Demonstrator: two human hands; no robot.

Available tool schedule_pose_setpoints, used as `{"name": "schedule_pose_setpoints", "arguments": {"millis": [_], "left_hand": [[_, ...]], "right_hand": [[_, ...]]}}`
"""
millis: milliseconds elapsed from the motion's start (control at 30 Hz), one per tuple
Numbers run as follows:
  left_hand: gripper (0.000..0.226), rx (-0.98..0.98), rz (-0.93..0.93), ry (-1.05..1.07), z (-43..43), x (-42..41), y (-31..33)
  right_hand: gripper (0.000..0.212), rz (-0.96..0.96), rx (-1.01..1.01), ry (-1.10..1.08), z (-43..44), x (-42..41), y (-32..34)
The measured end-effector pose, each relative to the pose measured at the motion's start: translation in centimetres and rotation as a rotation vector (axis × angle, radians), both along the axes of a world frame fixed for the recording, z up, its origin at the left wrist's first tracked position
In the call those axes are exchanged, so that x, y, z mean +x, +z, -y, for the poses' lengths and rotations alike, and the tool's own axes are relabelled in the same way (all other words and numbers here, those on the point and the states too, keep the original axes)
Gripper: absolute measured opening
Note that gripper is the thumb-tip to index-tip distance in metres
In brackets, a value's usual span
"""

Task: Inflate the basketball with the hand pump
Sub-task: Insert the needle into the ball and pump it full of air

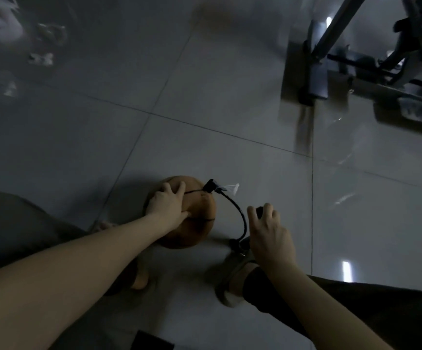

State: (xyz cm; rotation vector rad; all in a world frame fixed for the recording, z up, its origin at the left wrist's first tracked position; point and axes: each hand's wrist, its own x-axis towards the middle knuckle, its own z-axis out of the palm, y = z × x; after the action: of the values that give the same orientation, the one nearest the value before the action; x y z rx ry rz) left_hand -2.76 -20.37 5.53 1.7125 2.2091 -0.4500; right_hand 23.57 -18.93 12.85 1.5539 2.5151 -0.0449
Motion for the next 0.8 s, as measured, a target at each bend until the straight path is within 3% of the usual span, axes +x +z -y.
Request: {"name": "schedule_pose_setpoints", "arguments": {"millis": [133, 300, 533, 733, 800], "left_hand": [[0.089, -0.027, -0.008, -0.019, 0.1, -0.2, 0.0], [0.089, -0.054, -0.020, -0.016, -0.3, -0.4, -0.2], [0.093, -0.043, 0.029, -0.009, -0.7, -0.2, 0.2], [0.093, -0.025, 0.092, 0.026, -0.9, 0.2, 0.7], [0.091, -0.020, 0.093, 0.026, -0.8, 0.2, 0.6]], "right_hand": [[0.051, -0.149, -0.109, -0.072, 0.1, -0.2, -1.0], [0.029, -0.446, -0.139, -0.200, -1.6, 0.5, 3.4], [0.020, -0.619, -0.184, -0.367, -7.6, 2.7, 12.4], [0.039, -0.797, -0.277, -0.529, -8.2, 2.4, 9.0], [0.036, -0.719, -0.274, -0.525, -8.2, 1.8, 7.3]]}}
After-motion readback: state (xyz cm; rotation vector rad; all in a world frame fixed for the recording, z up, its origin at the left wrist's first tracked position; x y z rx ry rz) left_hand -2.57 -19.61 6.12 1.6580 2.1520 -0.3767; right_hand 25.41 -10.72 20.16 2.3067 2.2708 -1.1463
